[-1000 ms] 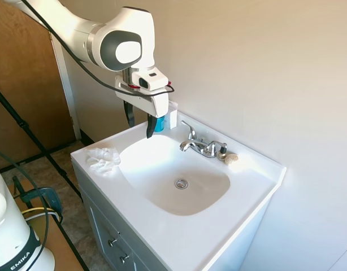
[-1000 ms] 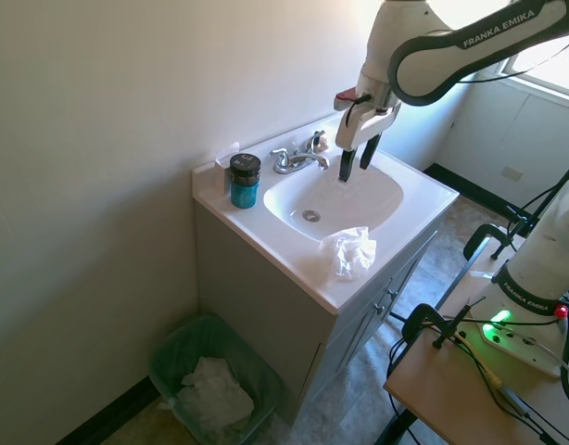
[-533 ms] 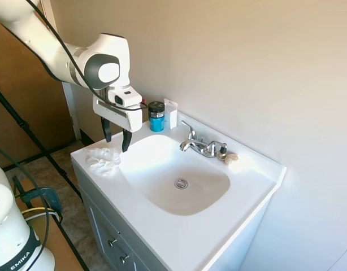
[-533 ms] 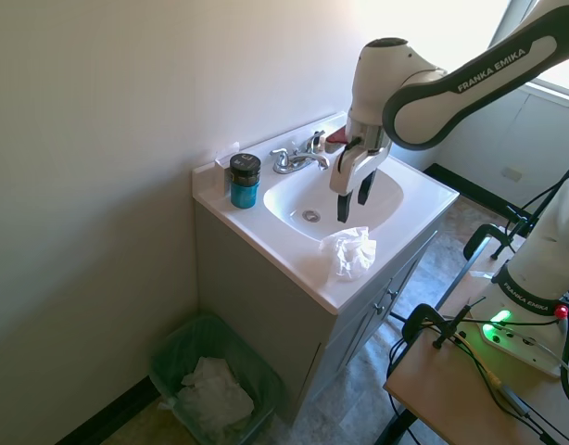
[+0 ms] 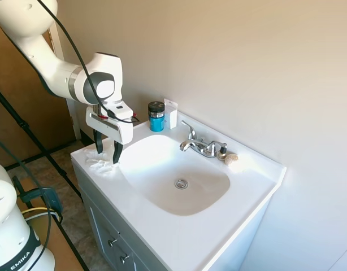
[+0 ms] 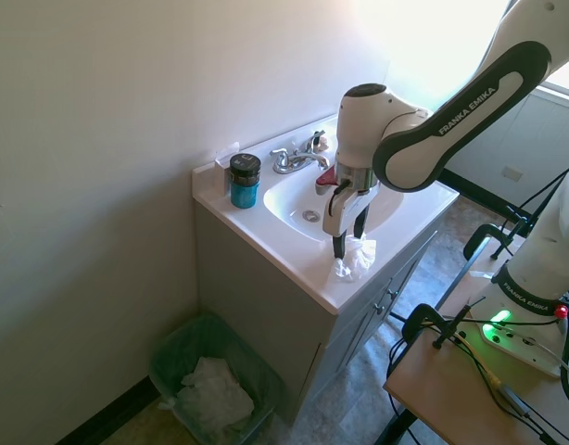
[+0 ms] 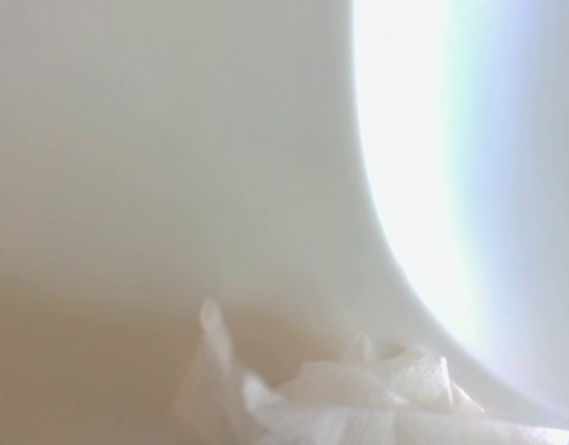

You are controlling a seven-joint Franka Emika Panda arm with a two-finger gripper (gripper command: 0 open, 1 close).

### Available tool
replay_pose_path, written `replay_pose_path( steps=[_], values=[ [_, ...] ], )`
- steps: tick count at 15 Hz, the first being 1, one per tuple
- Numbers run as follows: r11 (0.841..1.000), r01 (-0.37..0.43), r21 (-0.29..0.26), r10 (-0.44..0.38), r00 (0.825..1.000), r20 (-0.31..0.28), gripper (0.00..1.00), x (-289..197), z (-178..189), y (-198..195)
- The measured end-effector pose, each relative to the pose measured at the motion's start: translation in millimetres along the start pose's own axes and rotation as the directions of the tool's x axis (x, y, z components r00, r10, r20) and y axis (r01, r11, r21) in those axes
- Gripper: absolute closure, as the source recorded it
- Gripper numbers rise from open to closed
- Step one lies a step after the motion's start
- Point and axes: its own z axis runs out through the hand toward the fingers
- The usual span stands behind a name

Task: Throw the tissue in the trash bin

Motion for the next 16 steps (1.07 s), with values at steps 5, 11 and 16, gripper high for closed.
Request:
replay_pose_path(
  steps=[5, 11, 16],
  values=[
    [1.0, 0.022, -0.002, -0.022, 1.0, -0.001, 1.0, -3.2, 8.9, -5.3],
    [0.999, 0.035, 0.003, -0.035, 0.999, -0.004, 1.0, -9.1, 8.3, -10.9],
    [1.0, 0.017, 0.016, -0.017, 1.0, -0.005, 1.0, -2.3, 3.6, -12.5]
  ],
)
